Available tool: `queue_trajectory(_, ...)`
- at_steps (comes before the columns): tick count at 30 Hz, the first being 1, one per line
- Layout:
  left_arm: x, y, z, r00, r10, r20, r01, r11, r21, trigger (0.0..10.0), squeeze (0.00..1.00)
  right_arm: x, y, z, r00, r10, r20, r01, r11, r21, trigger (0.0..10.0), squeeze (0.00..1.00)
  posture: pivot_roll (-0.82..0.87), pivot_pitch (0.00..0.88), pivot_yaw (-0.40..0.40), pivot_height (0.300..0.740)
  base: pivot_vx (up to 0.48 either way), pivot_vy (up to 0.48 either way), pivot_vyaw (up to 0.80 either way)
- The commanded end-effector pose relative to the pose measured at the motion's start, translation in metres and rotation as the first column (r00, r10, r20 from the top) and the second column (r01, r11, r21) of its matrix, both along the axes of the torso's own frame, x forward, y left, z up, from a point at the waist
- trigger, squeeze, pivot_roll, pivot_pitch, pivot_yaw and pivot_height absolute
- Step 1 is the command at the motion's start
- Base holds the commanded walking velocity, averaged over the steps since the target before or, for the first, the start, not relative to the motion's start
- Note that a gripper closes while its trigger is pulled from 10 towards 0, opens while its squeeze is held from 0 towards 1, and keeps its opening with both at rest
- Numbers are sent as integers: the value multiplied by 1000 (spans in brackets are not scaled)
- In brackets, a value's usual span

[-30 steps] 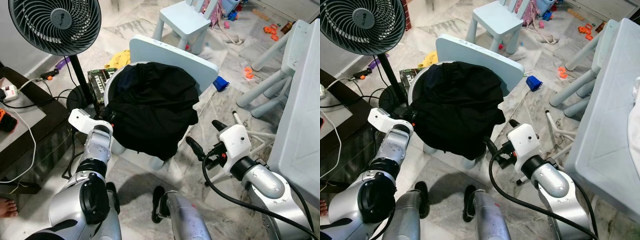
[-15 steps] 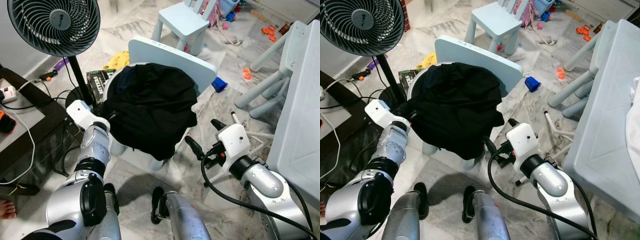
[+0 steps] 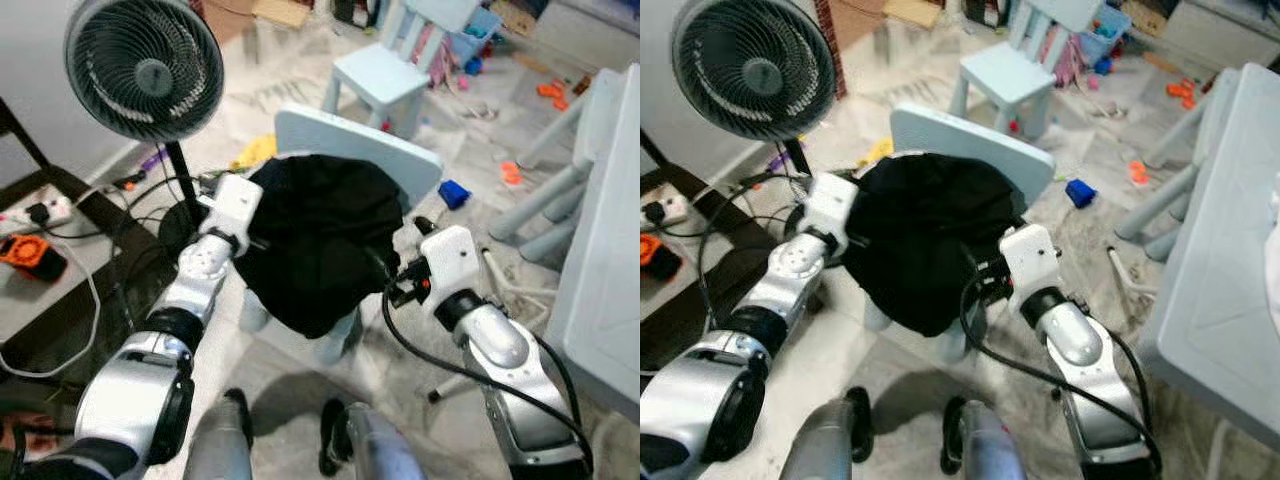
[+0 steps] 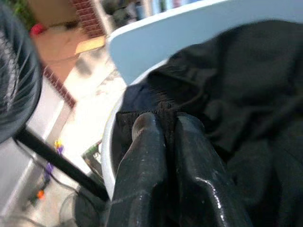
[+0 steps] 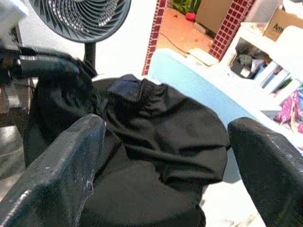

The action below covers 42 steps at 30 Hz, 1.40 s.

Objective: Hang hanger

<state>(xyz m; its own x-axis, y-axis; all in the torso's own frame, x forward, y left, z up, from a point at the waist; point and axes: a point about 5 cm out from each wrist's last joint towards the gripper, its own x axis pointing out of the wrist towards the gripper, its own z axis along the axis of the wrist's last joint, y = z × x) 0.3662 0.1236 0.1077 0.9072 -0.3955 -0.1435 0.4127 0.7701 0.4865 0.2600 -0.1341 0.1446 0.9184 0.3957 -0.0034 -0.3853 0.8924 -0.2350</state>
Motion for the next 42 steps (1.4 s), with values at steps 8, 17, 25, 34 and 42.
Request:
queue_trajectory(8,-20,-3,-32,996,-66,-59,72,991,109,0,0,3,-9,-7,995,-95,4,95,995,19,10000,0,-24,117,-39,740,0,0,0)
queue_trajectory(17,-32,26,-66,933,191,-306,-229,969,-94,10000,0,-2,-10,-11,996,-89,-5,89,996,9,10000,0,-40,142,-64,740,0,0,0)
queue_trajectory(25,-32,29,-67,911,217,-351,-288,943,-164,4941,0,-5,-11,-10,997,-76,-9,76,997,-2,10000,0,-50,155,-82,740,0,0,0)
queue_trajectory(34,-35,30,-71,890,251,-381,-338,924,-181,10000,0,-5,-13,-9,998,-69,-10,69,998,-12,10000,0,-58,158,-91,740,0,0,0)
queue_trajectory(42,-33,35,-68,880,278,-384,-396,877,-272,0,0,-5,-14,-8,998,-64,-10,64,998,-20,10000,0,-64,160,-97,740,0,0,0)
